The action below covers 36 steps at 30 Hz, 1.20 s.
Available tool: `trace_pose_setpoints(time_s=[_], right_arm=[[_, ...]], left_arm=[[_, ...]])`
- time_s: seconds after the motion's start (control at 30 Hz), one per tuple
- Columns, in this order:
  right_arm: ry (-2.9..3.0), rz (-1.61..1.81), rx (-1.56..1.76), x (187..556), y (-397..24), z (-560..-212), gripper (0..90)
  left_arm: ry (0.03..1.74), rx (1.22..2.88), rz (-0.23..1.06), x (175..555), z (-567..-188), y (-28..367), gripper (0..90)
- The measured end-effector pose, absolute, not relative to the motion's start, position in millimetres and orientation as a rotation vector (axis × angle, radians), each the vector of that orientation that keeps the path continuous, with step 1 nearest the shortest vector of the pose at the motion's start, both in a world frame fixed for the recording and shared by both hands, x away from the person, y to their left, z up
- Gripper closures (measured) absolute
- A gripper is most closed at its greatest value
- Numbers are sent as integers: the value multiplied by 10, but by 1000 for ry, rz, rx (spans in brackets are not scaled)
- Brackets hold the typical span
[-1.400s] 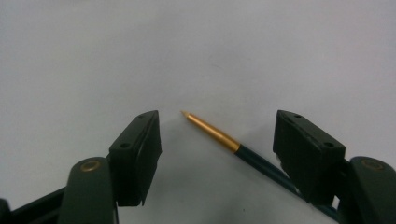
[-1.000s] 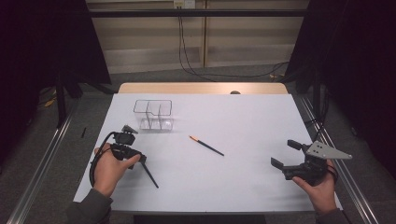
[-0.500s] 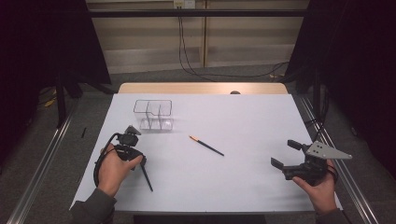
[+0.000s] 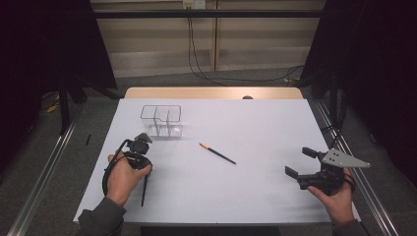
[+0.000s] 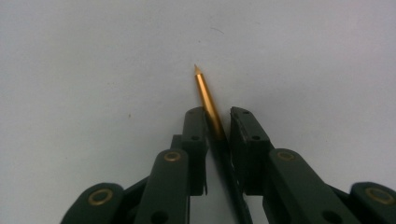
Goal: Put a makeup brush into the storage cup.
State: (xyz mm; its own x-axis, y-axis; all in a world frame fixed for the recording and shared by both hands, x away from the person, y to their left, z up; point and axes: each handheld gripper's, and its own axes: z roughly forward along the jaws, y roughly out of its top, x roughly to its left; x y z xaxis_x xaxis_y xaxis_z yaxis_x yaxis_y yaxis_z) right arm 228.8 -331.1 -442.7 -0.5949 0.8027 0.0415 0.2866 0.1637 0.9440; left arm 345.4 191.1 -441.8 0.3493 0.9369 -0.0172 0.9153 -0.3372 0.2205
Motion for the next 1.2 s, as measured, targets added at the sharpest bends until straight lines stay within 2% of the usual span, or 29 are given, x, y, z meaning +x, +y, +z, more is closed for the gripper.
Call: trace_pose_setpoints(time_s=[0.13,1.2], right_arm=[[1973,1434,1029,2291,-3308,-4428,25],[1980,1440,1026,2290,-3297,-4426,5]], left_arm=[[1673,2439,173,3454,-4423,1860,839],[1631,2450,107,3492,-4438,1920,843]])
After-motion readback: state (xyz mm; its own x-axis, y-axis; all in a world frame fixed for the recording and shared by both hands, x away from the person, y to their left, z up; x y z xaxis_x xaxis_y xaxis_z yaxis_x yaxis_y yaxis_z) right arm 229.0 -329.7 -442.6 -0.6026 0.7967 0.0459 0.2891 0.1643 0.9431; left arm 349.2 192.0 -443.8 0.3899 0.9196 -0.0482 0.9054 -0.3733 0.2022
